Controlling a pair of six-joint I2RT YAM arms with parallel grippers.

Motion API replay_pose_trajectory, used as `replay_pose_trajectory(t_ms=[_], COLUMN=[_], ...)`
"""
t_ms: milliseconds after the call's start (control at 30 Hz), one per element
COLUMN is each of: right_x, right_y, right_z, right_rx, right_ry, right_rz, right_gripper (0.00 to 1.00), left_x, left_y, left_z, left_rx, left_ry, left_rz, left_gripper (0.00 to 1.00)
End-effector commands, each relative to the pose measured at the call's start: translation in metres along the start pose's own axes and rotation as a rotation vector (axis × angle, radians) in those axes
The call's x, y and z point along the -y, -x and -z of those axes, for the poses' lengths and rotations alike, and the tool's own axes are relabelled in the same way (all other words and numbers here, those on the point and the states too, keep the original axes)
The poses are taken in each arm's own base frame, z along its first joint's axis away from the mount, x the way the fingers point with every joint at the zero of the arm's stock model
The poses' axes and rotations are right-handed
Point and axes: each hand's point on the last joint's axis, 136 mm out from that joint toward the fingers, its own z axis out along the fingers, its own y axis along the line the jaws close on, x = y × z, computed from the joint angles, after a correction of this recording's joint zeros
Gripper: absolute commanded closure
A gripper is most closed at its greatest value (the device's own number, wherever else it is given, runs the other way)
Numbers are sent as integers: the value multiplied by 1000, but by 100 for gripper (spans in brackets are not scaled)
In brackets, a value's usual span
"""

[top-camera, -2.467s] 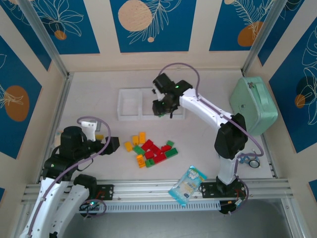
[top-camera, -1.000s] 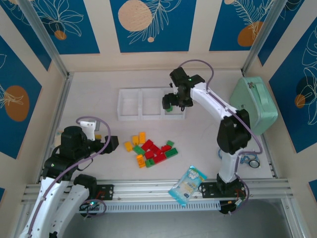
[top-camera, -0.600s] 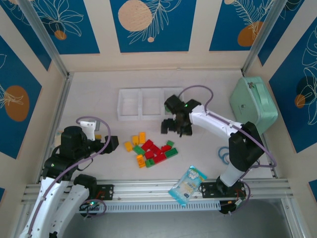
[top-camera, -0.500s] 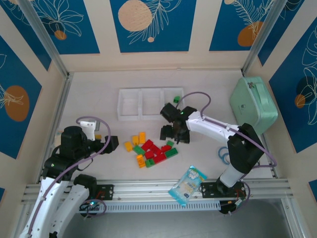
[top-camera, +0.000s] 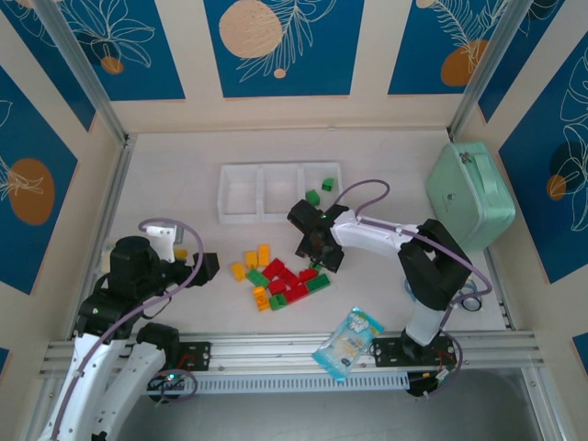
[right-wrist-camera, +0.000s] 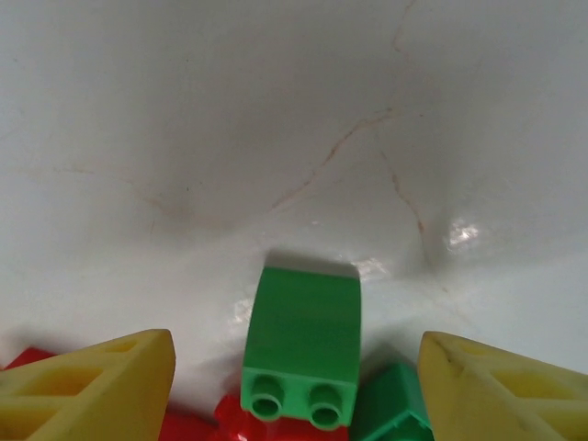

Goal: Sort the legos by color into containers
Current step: Pick up the lego from the center of the table.

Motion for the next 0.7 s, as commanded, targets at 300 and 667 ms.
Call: replay_pose_trajectory(t_ms=[300,667], right_x=[-8,-1], right_y=[-11,-14], right_z=[-15,-36], right_rx=[-13,-18], right_ry=[-41,-60], right_rz=[-18,13], right_gripper=[38,44], left_x=[6,6], left_y=[0,0], left_z=[2,3], left_rx=[5,8], left_ry=[-31,-29], left_rz=[-20,-21], left_gripper=[1,1])
